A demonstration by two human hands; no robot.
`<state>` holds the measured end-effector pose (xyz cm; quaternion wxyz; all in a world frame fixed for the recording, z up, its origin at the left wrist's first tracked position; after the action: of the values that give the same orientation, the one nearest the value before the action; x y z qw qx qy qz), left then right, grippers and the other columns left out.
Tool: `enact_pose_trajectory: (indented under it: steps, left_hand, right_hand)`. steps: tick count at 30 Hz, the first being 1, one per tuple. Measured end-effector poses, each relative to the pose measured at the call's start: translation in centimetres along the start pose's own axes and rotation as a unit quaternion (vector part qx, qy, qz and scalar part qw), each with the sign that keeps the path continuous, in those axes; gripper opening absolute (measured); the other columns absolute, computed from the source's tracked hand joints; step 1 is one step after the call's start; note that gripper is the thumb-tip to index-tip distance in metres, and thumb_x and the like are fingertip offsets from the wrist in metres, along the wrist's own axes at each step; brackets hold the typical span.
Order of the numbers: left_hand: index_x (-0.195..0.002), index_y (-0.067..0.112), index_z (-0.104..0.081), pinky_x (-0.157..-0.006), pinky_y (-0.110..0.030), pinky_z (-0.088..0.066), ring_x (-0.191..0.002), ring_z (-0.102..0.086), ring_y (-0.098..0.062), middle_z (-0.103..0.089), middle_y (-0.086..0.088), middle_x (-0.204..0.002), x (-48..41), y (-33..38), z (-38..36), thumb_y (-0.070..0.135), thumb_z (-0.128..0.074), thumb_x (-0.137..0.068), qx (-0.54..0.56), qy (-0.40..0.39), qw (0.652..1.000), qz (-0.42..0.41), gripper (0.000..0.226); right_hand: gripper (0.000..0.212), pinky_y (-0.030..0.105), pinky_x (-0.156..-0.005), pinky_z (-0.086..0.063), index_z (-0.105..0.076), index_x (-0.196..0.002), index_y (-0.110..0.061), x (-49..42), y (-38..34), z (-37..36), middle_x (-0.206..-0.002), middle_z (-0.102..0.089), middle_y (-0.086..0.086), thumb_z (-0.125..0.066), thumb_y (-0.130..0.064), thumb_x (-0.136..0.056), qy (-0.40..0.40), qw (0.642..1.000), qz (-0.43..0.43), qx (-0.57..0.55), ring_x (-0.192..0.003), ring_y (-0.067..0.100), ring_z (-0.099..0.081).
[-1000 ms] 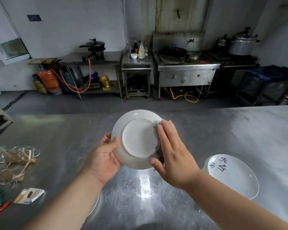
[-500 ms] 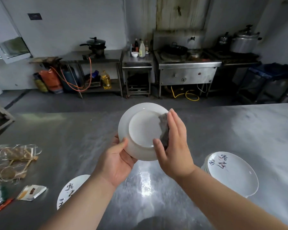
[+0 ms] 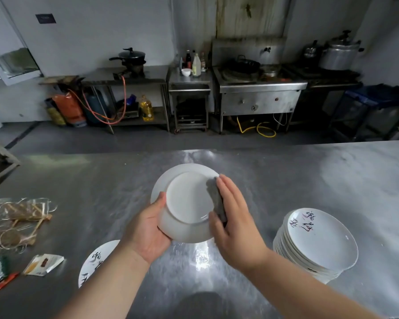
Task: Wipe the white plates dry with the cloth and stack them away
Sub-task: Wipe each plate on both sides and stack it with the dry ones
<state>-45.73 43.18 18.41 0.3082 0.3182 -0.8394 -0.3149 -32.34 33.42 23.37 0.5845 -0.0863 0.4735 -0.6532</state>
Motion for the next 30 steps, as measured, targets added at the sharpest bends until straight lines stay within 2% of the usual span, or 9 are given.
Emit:
enact_pose_trajectory:
  steps: [5,8,12,15,19,22,24,27,30]
  left_hand:
    - [-0.147,0.007,-0.055,-0.112,-0.052,-0.049,-0.133,-0.061,-0.033,-0.063,-0.018,-0.142,0.2,0.2,-0.7,0.039,-0.042,-0.103,0.013,0.003,1.000,-0.013,0.055]
    - [-0.147,0.007,-0.054,-0.110,-0.051,-0.048,-0.133,-0.060,-0.033,-0.063,-0.018,-0.143,-0.1,1.4,-1.3,0.039,-0.043,-0.103,0.038,-0.001,0.998,-0.044,0.055]
    - [-0.145,0.007,-0.056,-0.099,-0.049,-0.058,-0.129,-0.063,-0.035,-0.064,-0.019,-0.141,0.1,0.1,-1.8,0.036,-0.045,-0.103,0.058,-0.013,0.998,-0.010,0.052]
    - [-0.143,0.009,-0.058,-0.080,-0.048,-0.064,-0.111,-0.073,-0.030,-0.071,-0.016,-0.130,0.1,-0.4,-1.4,0.019,-0.053,-0.093,0.052,-0.028,0.998,0.025,0.052]
    - [-0.138,0.021,-0.063,-0.075,-0.044,-0.065,-0.100,-0.076,-0.024,-0.074,-0.009,-0.125,0.0,0.5,-0.4,0.021,-0.056,-0.092,-0.003,-0.033,0.999,0.034,0.047]
    - [-0.135,0.015,-0.065,-0.077,-0.040,-0.065,-0.105,-0.075,-0.024,-0.074,-0.012,-0.126,-0.2,0.6,0.2,0.018,-0.054,-0.093,0.006,-0.018,1.000,0.010,0.043]
    - [-0.128,0.014,-0.070,-0.075,-0.038,-0.065,-0.102,-0.076,-0.022,-0.076,-0.011,-0.121,-0.6,0.8,0.6,0.015,-0.052,-0.097,0.039,0.001,0.999,-0.014,0.035]
    - [-0.093,0.023,-0.084,-0.067,-0.040,-0.065,-0.091,-0.078,-0.019,-0.080,-0.006,-0.105,-0.8,0.8,1.3,0.012,-0.047,-0.103,0.074,0.031,0.996,-0.031,0.040]
    - [-0.108,0.021,-0.079,-0.070,-0.043,-0.065,-0.098,-0.078,-0.023,-0.078,-0.009,-0.114,-0.7,0.7,0.7,0.014,-0.053,-0.095,0.078,0.031,0.996,-0.031,0.029]
  right_hand:
    - [0.065,0.025,-0.126,-0.020,-0.034,-0.161,-0.012,-4.5,0.6,1.5,-0.165,-0.030,-0.008,-0.053,-0.029,-0.101,0.023,0.999,-0.020,0.019,-0.154,0.004,-0.023]
    - [0.065,0.026,-0.127,-0.021,-0.029,-0.163,-0.016,-5.0,0.0,1.9,-0.168,-0.024,-0.014,-0.052,-0.024,-0.103,0.039,0.999,-0.028,-0.001,-0.155,-0.001,-0.018]
    - [0.068,0.020,-0.126,-0.015,-0.021,-0.166,-0.016,-0.3,-1.3,0.2,-0.171,-0.010,-0.017,-0.049,-0.026,-0.105,0.083,0.995,-0.027,-0.046,-0.159,0.005,-0.011]
    - [0.058,0.017,-0.122,-0.026,-0.044,-0.156,-0.011,-2.4,0.9,2.2,-0.162,-0.037,-0.007,-0.052,-0.017,-0.099,0.122,0.989,-0.056,-0.056,-0.150,0.000,-0.031]
    - [0.048,0.020,-0.116,-0.038,-0.067,-0.137,-0.016,-6.5,1.1,3.9,-0.138,-0.059,-0.020,-0.055,-0.013,-0.090,0.037,0.997,-0.021,-0.060,-0.134,-0.008,-0.049]
    - [0.055,0.022,-0.121,-0.031,-0.057,-0.148,-0.016,-5.1,1.4,2.7,-0.152,-0.050,-0.015,-0.055,-0.016,-0.093,0.008,0.998,-0.030,-0.046,-0.144,-0.007,-0.038]
    - [0.063,0.021,-0.125,-0.022,-0.038,-0.161,-0.017,-2.1,1.6,1.2,-0.167,-0.030,-0.012,-0.053,-0.020,-0.099,0.010,0.998,-0.044,-0.039,-0.154,-0.004,-0.022]
    - [0.069,0.017,-0.125,-0.013,-0.015,-0.167,-0.019,0.7,0.3,-0.9,-0.173,-0.005,-0.016,-0.048,-0.029,-0.107,-0.027,0.999,-0.017,-0.017,-0.159,0.000,-0.003]
    - [0.067,0.024,-0.127,-0.013,-0.020,-0.165,-0.020,-2.9,0.8,0.6,-0.167,-0.015,-0.017,-0.043,-0.044,-0.107,0.007,1.000,-0.011,0.027,-0.154,-0.003,-0.008]
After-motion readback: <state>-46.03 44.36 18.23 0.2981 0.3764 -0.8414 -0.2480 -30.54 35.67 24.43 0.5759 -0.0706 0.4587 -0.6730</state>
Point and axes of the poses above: each hand's wrist, its own x-axis away from the middle knuckle, its own z-axis out of the back of the hand, y = z × x, the point moved 10 cm from there along -x, towards the middle knuckle
